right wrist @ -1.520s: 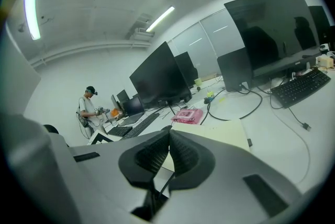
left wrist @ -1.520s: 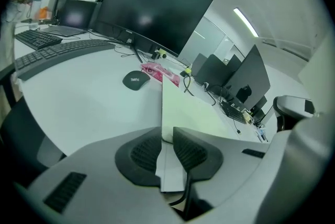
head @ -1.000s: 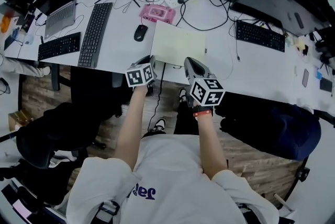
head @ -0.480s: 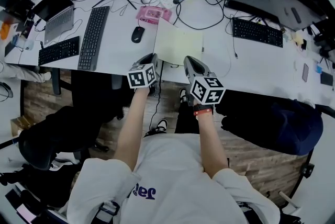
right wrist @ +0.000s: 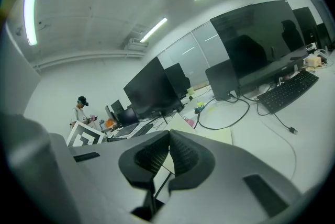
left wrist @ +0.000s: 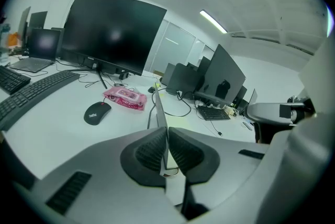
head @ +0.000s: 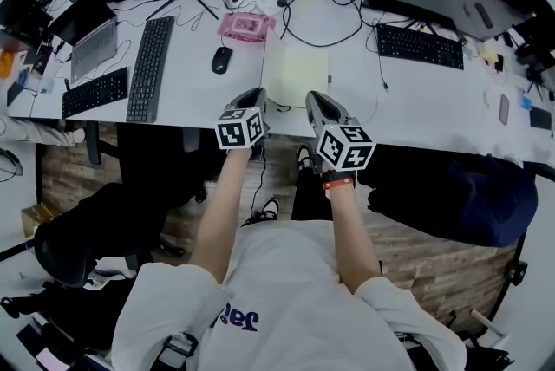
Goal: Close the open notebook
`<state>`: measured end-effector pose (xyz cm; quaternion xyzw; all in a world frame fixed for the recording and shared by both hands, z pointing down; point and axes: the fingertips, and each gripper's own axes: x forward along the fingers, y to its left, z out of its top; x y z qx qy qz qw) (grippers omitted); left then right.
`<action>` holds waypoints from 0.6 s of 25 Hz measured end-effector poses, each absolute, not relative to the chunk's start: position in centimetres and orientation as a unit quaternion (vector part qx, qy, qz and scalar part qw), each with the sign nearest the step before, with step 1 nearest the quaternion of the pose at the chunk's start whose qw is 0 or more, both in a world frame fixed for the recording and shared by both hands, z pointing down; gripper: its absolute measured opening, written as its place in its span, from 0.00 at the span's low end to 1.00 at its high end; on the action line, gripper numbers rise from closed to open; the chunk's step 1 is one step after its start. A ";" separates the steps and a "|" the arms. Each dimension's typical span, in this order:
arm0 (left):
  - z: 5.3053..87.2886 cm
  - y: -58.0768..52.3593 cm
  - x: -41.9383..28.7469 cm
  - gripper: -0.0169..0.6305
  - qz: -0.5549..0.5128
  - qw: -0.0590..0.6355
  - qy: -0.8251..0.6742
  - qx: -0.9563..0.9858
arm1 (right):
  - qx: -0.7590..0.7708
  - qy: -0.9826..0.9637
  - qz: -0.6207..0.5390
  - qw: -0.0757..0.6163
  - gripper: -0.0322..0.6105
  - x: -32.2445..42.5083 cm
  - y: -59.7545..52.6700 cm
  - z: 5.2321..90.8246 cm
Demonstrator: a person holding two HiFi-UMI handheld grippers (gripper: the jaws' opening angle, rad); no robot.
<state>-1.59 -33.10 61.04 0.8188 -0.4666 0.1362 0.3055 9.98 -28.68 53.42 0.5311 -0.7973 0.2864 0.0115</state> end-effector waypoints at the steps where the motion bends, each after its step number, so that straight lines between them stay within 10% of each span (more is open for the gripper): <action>1: 60.9 -33.1 -1.3 0.08 0.136 0.304 -0.465 0.820 | 0.533 -0.796 0.286 0.011 0.07 10.2 -28.6 53.4; 15: 60.1 -32.3 2.2 0.08 0.146 0.289 -0.424 0.846 | 0.550 -0.783 0.290 -0.003 0.07 11.6 -28.2 53.5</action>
